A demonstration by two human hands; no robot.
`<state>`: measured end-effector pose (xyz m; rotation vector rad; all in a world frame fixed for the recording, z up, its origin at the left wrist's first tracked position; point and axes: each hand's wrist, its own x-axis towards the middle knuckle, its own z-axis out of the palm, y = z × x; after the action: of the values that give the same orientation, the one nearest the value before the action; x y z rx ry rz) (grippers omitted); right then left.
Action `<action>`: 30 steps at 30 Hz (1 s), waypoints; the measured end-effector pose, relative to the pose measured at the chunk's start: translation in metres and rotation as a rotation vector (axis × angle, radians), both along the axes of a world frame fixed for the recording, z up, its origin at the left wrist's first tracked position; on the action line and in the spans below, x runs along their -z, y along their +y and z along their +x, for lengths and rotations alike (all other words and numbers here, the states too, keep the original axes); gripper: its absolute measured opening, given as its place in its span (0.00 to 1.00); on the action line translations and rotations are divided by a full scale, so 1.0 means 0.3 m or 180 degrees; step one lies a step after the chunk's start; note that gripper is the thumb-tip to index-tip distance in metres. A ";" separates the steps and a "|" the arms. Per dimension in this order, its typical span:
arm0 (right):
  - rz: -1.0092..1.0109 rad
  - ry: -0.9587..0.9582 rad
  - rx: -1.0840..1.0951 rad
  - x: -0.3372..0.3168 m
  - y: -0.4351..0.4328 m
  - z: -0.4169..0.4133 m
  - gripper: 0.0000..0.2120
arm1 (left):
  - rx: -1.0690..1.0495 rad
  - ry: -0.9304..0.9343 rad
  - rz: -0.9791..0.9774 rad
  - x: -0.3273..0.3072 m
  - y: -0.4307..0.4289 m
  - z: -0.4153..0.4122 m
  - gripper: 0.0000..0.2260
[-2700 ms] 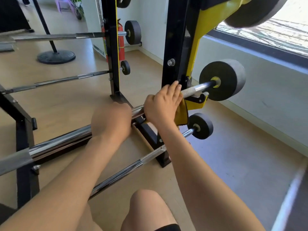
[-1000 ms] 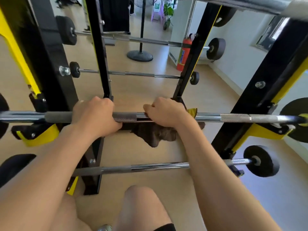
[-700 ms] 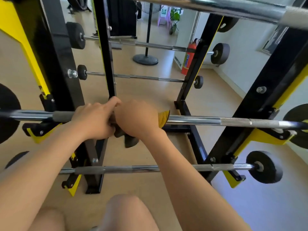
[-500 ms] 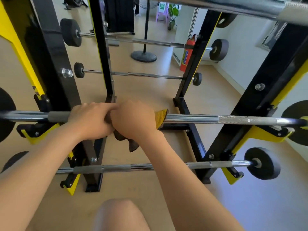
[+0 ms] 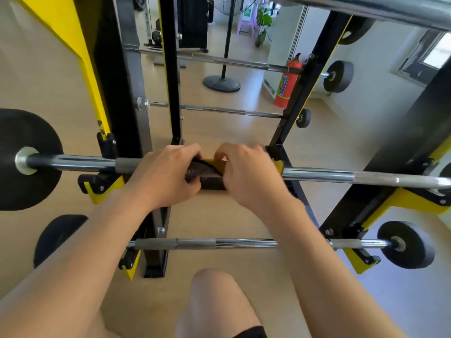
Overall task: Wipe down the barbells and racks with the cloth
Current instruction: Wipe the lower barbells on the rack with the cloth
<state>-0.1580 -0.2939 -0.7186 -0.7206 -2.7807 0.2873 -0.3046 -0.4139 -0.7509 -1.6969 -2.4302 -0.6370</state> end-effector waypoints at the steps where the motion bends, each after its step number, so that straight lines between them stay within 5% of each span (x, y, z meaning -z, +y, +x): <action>1: -0.0123 0.0045 -0.0041 -0.014 0.032 0.014 0.18 | 0.0047 -0.0048 0.0026 -0.002 0.000 -0.005 0.14; 3: -0.0080 -0.0153 -0.0385 -0.026 0.085 0.024 0.25 | 0.0143 -0.0144 0.0149 -0.009 -0.003 -0.021 0.16; 7: -0.0378 -0.0669 -0.1078 -0.014 0.145 -0.005 0.24 | 0.0032 0.0180 0.0288 -0.047 -0.029 -0.060 0.19; 11: 0.0490 -0.0555 -0.1328 0.016 0.080 -0.106 0.14 | -0.0398 0.0114 0.0794 -0.064 -0.076 -0.100 0.11; 16: 0.1197 -0.0104 -0.1225 0.104 -0.029 -0.214 0.20 | -0.0674 -0.0179 0.0670 -0.010 -0.092 -0.144 0.14; 18: 0.0887 0.0045 -0.1197 0.103 -0.032 -0.213 0.22 | -0.0472 -0.0402 0.0555 0.000 -0.085 -0.147 0.16; 23: -0.1282 0.0558 -0.1164 -0.003 0.074 -0.132 0.14 | 0.0153 -0.0958 0.0524 -0.019 -0.063 -0.096 0.16; 26: -0.1249 0.0161 -0.0773 -0.018 0.145 -0.049 0.18 | 0.0293 -0.0876 0.0524 -0.028 -0.064 -0.094 0.13; 30: -0.0308 -0.0316 -0.0847 -0.035 0.125 -0.001 0.20 | 0.0233 -0.0639 0.0659 -0.034 -0.064 -0.104 0.08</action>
<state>-0.1585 -0.2566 -0.7081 -0.3925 -2.9755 0.4504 -0.3358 -0.4331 -0.7408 -1.7177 -2.3360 -1.0766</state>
